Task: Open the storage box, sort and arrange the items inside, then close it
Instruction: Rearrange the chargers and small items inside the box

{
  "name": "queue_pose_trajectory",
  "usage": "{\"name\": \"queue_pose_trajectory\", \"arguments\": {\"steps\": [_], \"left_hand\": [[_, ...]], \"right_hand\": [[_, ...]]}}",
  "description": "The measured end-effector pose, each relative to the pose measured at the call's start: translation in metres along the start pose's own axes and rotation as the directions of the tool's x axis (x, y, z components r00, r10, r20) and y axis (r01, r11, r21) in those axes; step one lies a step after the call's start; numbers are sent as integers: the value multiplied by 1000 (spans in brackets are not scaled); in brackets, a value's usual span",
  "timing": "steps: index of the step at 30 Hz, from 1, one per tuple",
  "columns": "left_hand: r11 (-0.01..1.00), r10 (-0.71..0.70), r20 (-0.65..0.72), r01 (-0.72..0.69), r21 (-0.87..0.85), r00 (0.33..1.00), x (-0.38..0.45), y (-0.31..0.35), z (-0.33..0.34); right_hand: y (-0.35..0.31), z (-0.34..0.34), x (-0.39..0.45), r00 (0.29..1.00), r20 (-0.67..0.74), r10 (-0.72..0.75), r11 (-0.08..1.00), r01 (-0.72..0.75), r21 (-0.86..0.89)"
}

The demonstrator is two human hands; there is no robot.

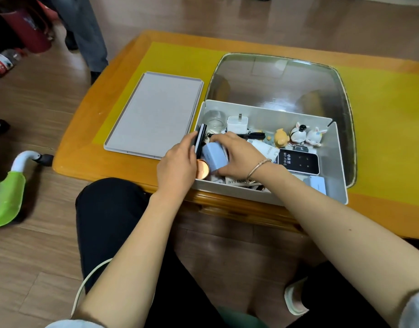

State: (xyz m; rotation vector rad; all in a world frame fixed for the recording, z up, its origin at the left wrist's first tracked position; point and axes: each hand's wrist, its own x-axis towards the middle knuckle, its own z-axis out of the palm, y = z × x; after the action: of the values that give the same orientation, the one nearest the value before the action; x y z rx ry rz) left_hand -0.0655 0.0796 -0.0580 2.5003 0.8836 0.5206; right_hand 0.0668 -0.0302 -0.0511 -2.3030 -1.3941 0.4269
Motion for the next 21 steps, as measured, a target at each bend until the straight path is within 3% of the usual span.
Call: {"name": "queue_pose_trajectory", "arguments": {"steps": [5,11,16,19,21], "left_hand": [[1000,20,-13,-21,-18,1000,-1,1,0],[989,149,-96,-147,33,984,7,20,-7],[969,228,138,-211,-130,964,6,60,0],[908,203,314,-59,-414,928,5,75,5],[860,193,389,36,-509,901,5,79,10]], "right_hand": [[1,-9,-11,978,-196,78,943,-9,333],[7,-25,-35,953,-271,132,852,31,522],[8,-29,-53,933,-321,163,803,63,593],[12,-31,-62,920,-344,185,808,57,587],[16,-32,-70,925,-322,201,805,31,593]]}}
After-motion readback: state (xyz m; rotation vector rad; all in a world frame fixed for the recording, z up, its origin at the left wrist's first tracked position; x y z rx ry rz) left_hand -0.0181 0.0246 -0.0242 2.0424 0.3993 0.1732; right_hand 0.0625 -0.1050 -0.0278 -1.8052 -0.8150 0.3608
